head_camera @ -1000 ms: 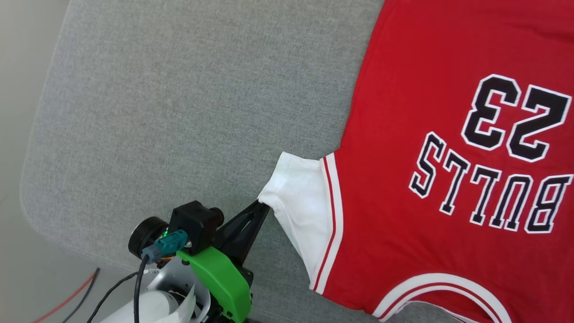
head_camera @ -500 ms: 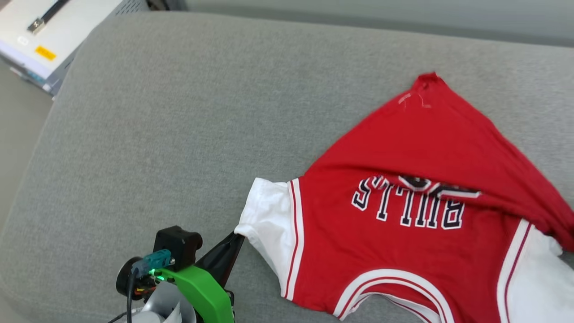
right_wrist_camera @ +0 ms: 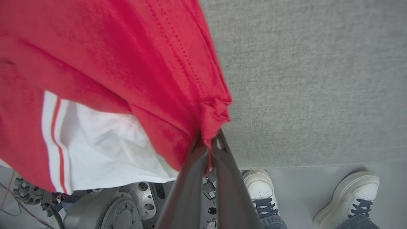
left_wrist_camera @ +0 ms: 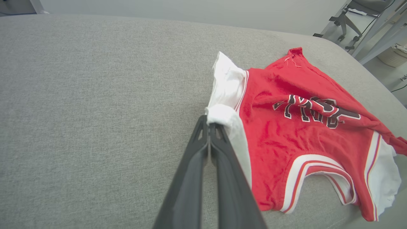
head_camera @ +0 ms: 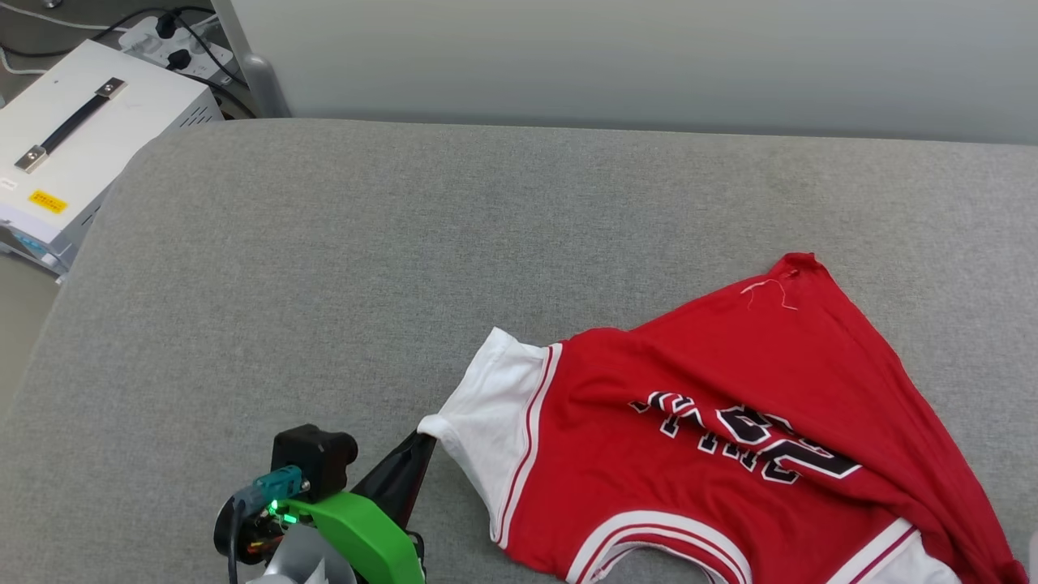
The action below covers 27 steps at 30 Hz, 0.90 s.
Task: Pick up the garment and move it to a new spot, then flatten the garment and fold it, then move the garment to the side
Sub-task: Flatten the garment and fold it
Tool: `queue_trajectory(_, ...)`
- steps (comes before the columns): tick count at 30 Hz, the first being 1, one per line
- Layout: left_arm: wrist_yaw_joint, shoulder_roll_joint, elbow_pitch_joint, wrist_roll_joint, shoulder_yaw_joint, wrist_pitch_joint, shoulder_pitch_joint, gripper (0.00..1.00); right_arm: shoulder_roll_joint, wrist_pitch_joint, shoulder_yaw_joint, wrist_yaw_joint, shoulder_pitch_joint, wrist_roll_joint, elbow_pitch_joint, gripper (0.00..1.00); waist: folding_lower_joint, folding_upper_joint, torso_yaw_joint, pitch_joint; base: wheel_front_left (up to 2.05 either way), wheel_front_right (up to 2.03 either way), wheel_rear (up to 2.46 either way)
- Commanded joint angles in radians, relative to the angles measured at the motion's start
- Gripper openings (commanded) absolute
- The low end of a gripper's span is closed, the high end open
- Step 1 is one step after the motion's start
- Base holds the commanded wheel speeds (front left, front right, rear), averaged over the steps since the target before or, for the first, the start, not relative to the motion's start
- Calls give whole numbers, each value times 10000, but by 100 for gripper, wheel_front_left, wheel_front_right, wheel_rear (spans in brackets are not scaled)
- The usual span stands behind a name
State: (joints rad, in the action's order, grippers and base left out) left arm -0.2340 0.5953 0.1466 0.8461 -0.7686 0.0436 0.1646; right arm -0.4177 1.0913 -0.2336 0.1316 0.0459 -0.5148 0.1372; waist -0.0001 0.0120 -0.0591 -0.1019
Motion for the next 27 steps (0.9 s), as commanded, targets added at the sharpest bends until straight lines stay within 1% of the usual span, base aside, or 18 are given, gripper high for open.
queue_trajectory(1,-45,-58,-32,42,48,100,-71,0,109,-9,-45,-9,189,44,-72,0,1,-120,51,21,0,0,0)
queue_trajectory(6,-4,-91,-35,-7,8,76,62,0,252,-40,-39,-9,299,115,-148,0,1,-120,8,-115,0,0,0)
queue_trajectory(7,6,-92,-27,-15,4,65,98,0,251,-80,0,-9,267,104,-199,18,1,-120,-9,-147,0,0,0)
queue_trajectory(8,13,-91,-20,-24,0,57,125,0,238,-137,21,-9,220,101,-249,100,1,-120,-20,-169,0,0,0)
queue_trajectory(13,37,-76,21,-77,-40,37,203,0,15,-190,90,-9,-276,-113,-696,100,1,-120,-98,-327,0,0,0)
queue_trajectory(16,49,-93,89,-125,-84,11,271,0,-91,-72,59,-9,-787,-442,-1119,100,1,-120,-195,-499,0,0,0)
queue_trajectory(18,71,-116,143,-167,-119,-11,349,0,-177,32,10,-9,-1254,-645,-1408,100,1,-120,-312,-695,0,0,0)
queue_trajectory(22,118,-151,244,-265,-162,-42,545,0,-460,224,228,-9,-2320,-758,-1897,100,1,-120,-618,-1218,0,0,0)
queue_trajectory(27,193,-219,429,-437,-231,-90,874,0,-538,466,795,-9,-3825,-506,-1842,100,1,-120,-1149,-2017,0,0,0)
